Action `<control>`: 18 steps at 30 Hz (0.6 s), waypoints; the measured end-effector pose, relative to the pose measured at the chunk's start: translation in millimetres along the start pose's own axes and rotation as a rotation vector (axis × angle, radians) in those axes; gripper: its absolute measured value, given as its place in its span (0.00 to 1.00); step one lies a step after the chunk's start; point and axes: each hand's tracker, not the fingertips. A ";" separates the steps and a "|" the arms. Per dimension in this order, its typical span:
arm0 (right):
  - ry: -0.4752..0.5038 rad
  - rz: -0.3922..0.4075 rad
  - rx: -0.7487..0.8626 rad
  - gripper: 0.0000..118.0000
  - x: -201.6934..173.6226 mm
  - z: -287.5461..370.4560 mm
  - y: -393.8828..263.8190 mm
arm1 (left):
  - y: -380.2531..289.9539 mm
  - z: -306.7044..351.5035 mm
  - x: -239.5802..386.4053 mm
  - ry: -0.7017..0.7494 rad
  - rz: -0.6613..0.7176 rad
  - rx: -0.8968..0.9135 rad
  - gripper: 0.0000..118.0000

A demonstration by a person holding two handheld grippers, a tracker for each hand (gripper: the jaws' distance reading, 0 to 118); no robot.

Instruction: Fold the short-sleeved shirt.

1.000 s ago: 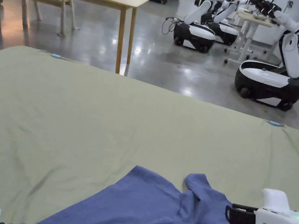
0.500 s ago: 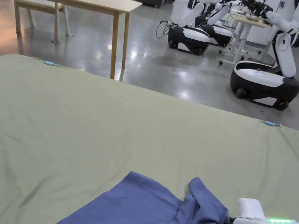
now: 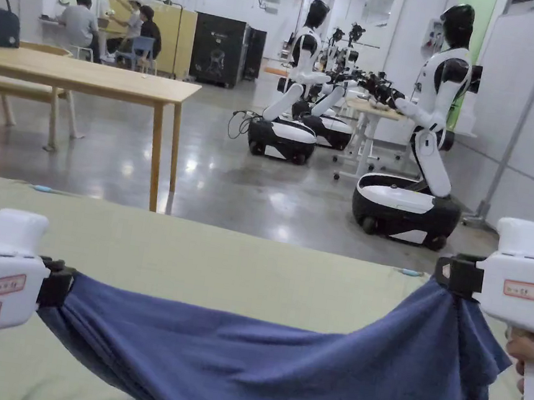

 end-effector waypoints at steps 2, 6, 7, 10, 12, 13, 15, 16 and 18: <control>-0.049 0.031 0.051 0.04 1.7 14.7 38.0 | 38.5 -2.1 3.5 0.014 0.002 0.050 0.03; -0.114 0.041 0.145 0.04 15.0 28.7 107.8 | 123.4 -3.9 15.6 0.102 -0.044 0.159 0.03; -0.123 0.043 0.164 0.04 18.4 30.5 123.7 | 142.2 -6.5 16.8 0.119 -0.066 0.188 0.03; -0.160 0.054 0.223 0.04 24.0 29.1 166.4 | 196.2 -5.5 19.5 0.160 -0.065 0.255 0.03; -0.179 0.066 0.268 0.04 25.5 31.3 188.6 | 225.9 -0.2 19.4 0.203 -0.065 0.300 0.03; -0.187 0.067 0.290 0.04 26.5 28.6 199.4 | 238.5 3.2 19.2 0.198 -0.072 0.303 0.03; -0.194 0.067 0.311 0.04 27.3 28.1 216.9 | 258.6 5.3 14.3 0.217 -0.086 0.317 0.03; -0.192 0.072 0.324 0.04 27.2 28.0 223.9 | 267.1 10.0 13.5 0.228 -0.096 0.331 0.03; -0.177 0.075 0.351 0.04 26.4 24.1 233.5 | 280.6 8.6 7.3 0.244 -0.109 0.345 0.03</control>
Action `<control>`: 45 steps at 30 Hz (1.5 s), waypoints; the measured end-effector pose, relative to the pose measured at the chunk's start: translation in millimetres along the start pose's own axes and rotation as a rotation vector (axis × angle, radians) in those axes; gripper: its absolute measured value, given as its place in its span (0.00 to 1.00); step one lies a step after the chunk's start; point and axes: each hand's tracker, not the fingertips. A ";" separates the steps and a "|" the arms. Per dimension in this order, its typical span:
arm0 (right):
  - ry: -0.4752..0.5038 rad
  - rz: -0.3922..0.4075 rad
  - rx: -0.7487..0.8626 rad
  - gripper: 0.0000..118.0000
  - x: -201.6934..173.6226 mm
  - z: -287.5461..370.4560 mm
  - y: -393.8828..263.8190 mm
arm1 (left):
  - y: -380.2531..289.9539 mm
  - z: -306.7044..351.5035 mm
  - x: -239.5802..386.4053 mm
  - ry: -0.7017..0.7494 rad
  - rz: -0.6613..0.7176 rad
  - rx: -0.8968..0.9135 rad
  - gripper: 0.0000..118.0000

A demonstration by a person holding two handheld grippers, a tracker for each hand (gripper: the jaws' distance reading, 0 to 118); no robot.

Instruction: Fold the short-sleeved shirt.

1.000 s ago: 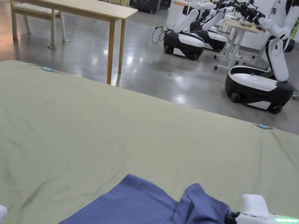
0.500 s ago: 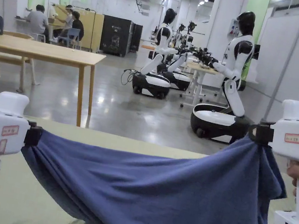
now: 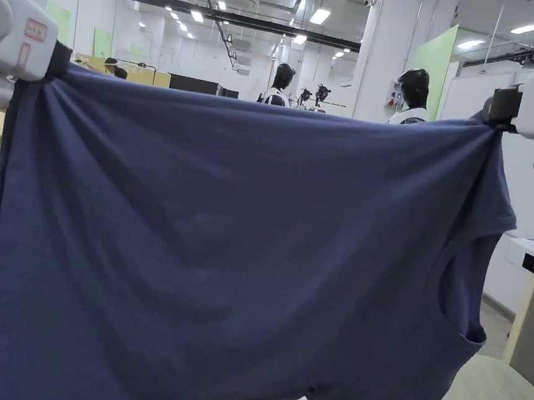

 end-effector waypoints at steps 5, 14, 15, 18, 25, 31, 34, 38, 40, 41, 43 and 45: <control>0.009 -0.004 0.007 0.04 -8.2 -16.1 -18.4 | -18.7 -15.3 -2.9 0.011 -0.036 -0.002 0.03; -0.043 -0.043 -0.102 0.04 -16.9 -46.2 -147.0 | -157.7 -37.4 36.3 0.006 0.068 -0.139 0.03; -0.044 -0.042 -0.106 0.04 -16.8 -41.4 -152.8 | -166.4 -36.9 39.8 0.006 0.068 -0.147 0.03; -0.031 -0.034 -0.124 0.04 -14.4 -22.6 -161.8 | -177.6 -16.4 47.5 -0.012 0.076 -0.161 0.03; 0.030 -0.037 -0.135 0.04 -0.1 99.2 -199.0 | -213.8 83.8 45.0 -0.103 0.113 -0.148 0.03; 0.083 0.023 -0.288 0.04 -3.6 226.5 -313.1 | -324.8 200.3 42.4 -0.199 0.065 -0.223 0.03; 0.097 0.027 -0.425 0.04 -12.2 277.6 -391.3 | -405.6 248.6 40.0 -0.224 0.099 -0.344 0.03; 0.081 -0.054 -0.666 0.04 -12.3 307.9 -490.9 | -511.6 279.8 40.7 -0.219 0.225 -0.591 0.03; 0.084 -0.045 -0.765 0.04 -13.9 313.6 -526.4 | -541.7 283.5 44.9 -0.203 0.194 -0.678 0.04; 0.071 -0.007 -0.781 0.04 -16.3 315.0 -534.5 | -545.9 285.6 47.5 -0.195 0.170 -0.658 0.04; 0.083 0.009 -0.758 0.04 -19.5 318.7 -532.9 | -539.0 289.3 49.5 -0.188 0.151 -0.593 0.09; 0.081 0.010 -0.733 0.09 -21.4 320.4 -517.3 | -518.3 290.9 50.9 -0.154 0.112 -0.556 0.59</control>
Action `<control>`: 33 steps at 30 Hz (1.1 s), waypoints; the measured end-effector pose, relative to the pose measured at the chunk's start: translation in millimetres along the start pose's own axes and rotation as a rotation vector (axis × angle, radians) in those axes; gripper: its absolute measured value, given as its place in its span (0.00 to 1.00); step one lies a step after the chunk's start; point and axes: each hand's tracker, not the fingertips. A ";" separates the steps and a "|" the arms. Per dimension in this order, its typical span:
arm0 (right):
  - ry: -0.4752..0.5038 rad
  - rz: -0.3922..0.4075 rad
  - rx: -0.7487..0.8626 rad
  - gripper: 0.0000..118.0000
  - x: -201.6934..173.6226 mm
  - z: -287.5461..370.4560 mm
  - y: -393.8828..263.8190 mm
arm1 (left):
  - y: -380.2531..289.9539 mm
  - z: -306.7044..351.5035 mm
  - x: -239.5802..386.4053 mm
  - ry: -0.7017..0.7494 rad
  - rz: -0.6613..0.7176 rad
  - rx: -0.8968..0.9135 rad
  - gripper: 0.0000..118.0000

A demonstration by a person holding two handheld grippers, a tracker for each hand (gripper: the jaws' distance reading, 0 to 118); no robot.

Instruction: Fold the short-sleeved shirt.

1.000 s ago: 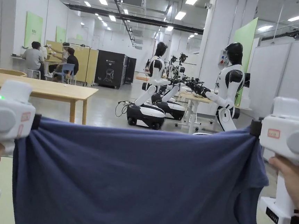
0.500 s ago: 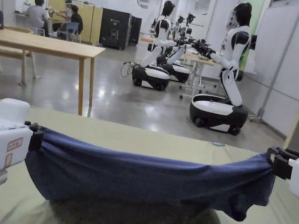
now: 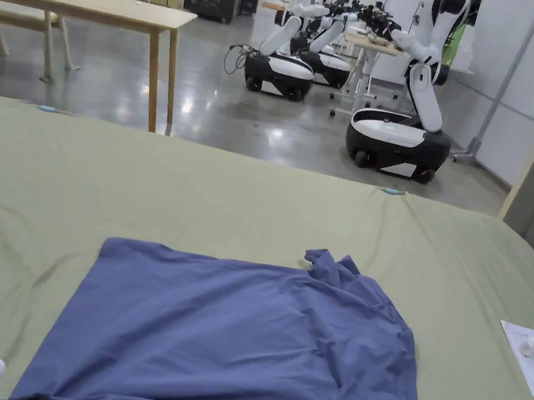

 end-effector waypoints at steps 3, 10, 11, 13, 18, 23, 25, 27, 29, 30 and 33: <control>0.047 -0.013 0.122 0.92 -17.4 35.2 15.2 | 14.9 46.7 15.5 -0.059 0.002 0.152 0.99; 0.138 -0.040 0.290 0.57 -91.6 79.2 7.3 | -13.4 74.6 32.4 -0.115 -0.021 0.046 0.53; 0.128 -0.042 0.287 0.10 -99.2 78.4 6.6 | -23.5 73.1 30.6 -0.148 -0.006 0.034 0.04; 0.089 -0.028 0.280 0.00 -114.5 73.2 4.8 | -36.9 63.8 28.5 0.004 -0.044 0.006 0.00; 0.178 -0.023 0.239 0.00 -120.1 60.0 8.2 | -56.1 49.1 1.2 -0.025 -0.009 -0.066 0.00; 0.168 -0.027 0.200 0.00 -116.0 52.6 9.9 | -41.9 42.3 -12.4 0.006 0.009 -0.062 1.00; 0.148 -0.036 0.191 0.00 -111.3 53.4 8.9 | -36.7 33.0 -19.2 0.047 0.034 -0.030 0.97; 0.123 -0.041 0.177 0.00 -103.9 55.0 9.2 | -31.8 17.0 -27.7 0.034 0.015 -0.063 0.97; 0.094 -0.045 0.164 0.00 -94.8 56.4 6.7 | -29.3 1.0 -33.4 0.026 0.017 -0.070 0.97; 0.081 -0.051 0.147 0.00 -86.6 54.4 4.9 | -27.3 -8.5 -35.5 0.027 0.012 -0.075 0.96; 0.028 -0.072 0.114 0.00 -66.2 55.4 -1.0 | -20.7 -13.6 -24.6 0.003 0.005 -0.106 0.74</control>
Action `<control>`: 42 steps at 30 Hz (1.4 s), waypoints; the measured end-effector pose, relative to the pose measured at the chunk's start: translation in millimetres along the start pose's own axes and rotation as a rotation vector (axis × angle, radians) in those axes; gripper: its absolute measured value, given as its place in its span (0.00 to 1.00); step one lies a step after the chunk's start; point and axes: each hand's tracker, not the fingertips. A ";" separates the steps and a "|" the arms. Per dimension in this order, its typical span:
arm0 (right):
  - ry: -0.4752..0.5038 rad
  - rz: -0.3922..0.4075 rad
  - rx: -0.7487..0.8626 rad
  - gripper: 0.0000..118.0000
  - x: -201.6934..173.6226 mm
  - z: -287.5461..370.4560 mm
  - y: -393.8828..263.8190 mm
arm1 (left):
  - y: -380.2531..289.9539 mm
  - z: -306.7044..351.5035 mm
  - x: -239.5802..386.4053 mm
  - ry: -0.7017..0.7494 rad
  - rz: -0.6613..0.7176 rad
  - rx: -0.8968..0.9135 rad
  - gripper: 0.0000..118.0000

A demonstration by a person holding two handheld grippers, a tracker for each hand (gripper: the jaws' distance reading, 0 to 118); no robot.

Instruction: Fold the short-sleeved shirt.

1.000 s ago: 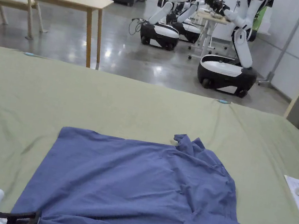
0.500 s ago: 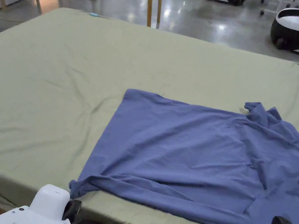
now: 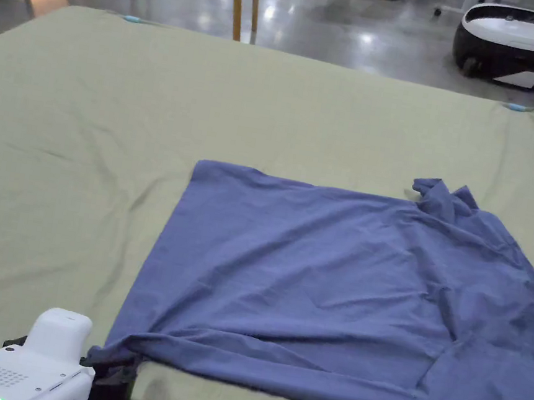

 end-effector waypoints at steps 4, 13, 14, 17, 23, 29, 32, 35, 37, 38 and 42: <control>-0.062 -0.035 -0.024 0.01 34.4 5.2 -6.2 | 2.6 -16.0 3.2 -0.011 -0.008 -0.016 0.04; -0.094 -0.039 -0.168 0.94 81.2 -47.3 -39.2 | 22.1 25.9 55.5 0.019 -0.038 -0.003 0.04; -0.079 -0.024 -0.168 0.83 80.3 -54.8 -41.0 | 22.5 19.3 37.5 -0.023 0.006 -0.024 0.04; -0.014 -0.033 -0.161 0.09 80.7 -71.7 -36.9 | 24.6 20.6 35.0 -0.008 0.001 -0.027 0.04; 0.054 -0.172 -0.060 0.08 92.0 -48.5 -6.9 | 36.3 30.5 30.3 0.021 -0.016 0.033 0.04; 0.033 -0.129 0.028 0.08 91.3 -35.6 73.5 | 112.4 27.8 28.0 0.014 -0.078 0.125 0.04; 0.012 -0.102 0.018 0.08 89.2 -66.9 113.8 | 158.8 -3.0 32.0 0.023 -0.135 0.110 0.04; -0.031 -0.056 -0.031 0.08 83.0 -117.2 142.7 | 193.4 -53.7 33.9 0.009 -0.132 0.026 0.04; -0.036 -0.065 -0.079 0.08 81.2 -155.1 149.9 | 207.1 -90.5 31.2 0.032 -0.145 -0.039 0.04; -0.041 -0.071 -0.103 0.08 80.3 -171.3 150.0 | 204.6 -104.2 36.6 0.041 -0.143 -0.051 0.04; -0.053 -0.120 -0.174 0.08 80.5 -210.9 142.1 | 197.3 -129.4 35.4 0.005 -0.042 -0.097 0.07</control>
